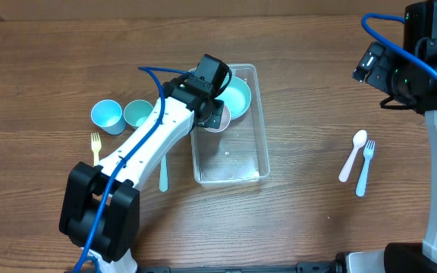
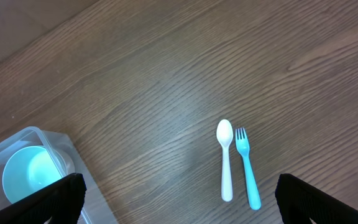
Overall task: Pack container
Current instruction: 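Lift the pink cup and place it upright in the container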
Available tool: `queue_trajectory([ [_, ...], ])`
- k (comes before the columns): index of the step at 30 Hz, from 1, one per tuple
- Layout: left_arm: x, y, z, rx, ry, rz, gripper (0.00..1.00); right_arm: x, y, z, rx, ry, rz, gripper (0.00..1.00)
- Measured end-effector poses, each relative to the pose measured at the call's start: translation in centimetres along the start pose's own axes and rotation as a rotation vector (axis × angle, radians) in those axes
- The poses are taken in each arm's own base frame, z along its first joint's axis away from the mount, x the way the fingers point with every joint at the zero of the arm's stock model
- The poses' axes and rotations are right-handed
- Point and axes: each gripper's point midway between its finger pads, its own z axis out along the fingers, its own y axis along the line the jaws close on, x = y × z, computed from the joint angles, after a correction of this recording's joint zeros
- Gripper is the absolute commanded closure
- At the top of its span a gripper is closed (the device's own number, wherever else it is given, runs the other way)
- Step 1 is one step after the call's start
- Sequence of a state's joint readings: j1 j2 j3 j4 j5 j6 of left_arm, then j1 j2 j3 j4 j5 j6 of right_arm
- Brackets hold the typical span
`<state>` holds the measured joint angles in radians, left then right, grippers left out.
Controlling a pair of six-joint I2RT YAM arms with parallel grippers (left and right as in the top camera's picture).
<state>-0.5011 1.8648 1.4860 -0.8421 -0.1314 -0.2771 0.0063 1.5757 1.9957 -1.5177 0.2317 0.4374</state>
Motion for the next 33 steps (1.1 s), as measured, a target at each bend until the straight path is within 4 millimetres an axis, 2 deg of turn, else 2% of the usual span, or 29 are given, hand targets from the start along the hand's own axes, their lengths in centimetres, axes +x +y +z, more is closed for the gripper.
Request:
queue_trajectory([
  [13,1.8,0.5,0.2,-0.033,0.074,0.011,0.95,0.0,0.0,0.0,0.000,0.000,0.000,0.00],
  [17,1.8,0.7,0.2,-0.041,0.074,0.010,0.60,0.0,0.0,0.0,0.000,0.000,0.000,0.00],
  [19,1.7,0.7,0.2,-0.043,0.072,0.008,0.51,0.0,0.0,0.0,0.000,0.000,0.000,0.00],
  [26,1.4,0.7,0.1,-0.041,0.063,0.006,0.47,0.0,0.0,0.0,0.000,0.001,0.000,0.00],
  [30,-0.8,0.3,-2.0,-0.031,0.027,-0.003,0.39,0.0,0.0,0.0,0.000,0.000,0.000,0.00],
  [33,-3.4,0.1,-5.7,-0.016,-0.028,-0.016,0.37,0.0,0.0,0.0,0.000,0.000,0.000,0.00],
])
